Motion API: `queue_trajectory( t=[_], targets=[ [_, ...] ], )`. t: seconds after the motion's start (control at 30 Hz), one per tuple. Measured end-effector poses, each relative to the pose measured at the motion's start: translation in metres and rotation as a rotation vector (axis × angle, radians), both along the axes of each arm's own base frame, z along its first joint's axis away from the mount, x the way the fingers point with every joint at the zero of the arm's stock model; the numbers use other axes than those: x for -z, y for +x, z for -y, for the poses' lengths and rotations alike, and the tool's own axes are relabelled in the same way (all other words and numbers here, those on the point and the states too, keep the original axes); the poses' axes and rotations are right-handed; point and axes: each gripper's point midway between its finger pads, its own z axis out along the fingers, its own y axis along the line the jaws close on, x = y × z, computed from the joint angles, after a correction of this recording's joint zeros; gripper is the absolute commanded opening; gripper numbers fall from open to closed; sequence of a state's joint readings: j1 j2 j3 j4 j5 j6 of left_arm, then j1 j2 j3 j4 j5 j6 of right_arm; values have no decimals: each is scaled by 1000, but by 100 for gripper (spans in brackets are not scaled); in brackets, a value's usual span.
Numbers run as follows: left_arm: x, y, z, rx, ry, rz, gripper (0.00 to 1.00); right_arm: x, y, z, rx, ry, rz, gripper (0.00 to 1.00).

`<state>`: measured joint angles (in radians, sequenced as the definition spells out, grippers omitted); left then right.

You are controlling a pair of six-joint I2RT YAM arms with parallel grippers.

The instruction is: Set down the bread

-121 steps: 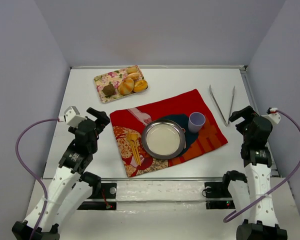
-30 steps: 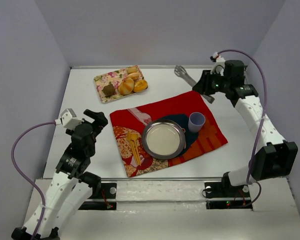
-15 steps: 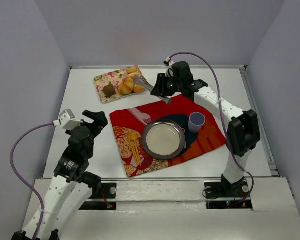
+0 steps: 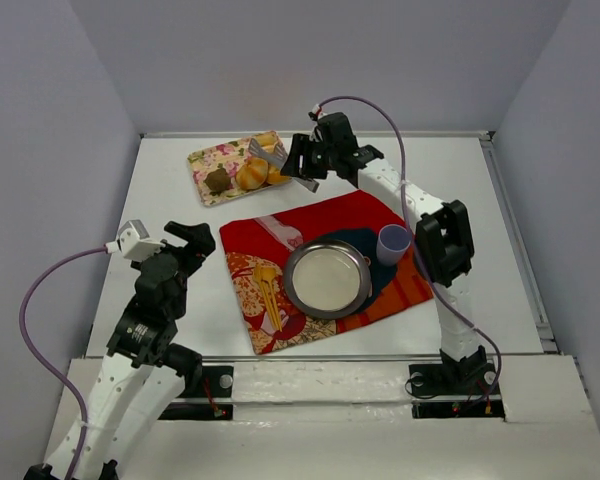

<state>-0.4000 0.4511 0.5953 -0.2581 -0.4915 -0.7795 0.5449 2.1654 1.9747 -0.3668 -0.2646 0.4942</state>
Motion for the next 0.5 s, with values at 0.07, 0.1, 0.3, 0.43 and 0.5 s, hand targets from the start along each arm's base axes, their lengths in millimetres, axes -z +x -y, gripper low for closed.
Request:
queue_trajectory(
  t=[0.07,0.1,0.3,0.43,0.5],
  targets=[
    [0,0,0,0,0,0,99,5,7,-6,1,0,-3,64],
    [0,0,0,0,0,0,99,8,9,-8,1,-2,-5,64],
    [0,0,0,-2,0,1,99,27,15,-14,6,-20,-44,66],
    [0,0,-1,-3,-1,2,99,37,9,-17,10,-47,-74,66],
    [-1,0,-1,-3,-2,4,99,39,3,-22,8,-62,-79,66]
  ],
)
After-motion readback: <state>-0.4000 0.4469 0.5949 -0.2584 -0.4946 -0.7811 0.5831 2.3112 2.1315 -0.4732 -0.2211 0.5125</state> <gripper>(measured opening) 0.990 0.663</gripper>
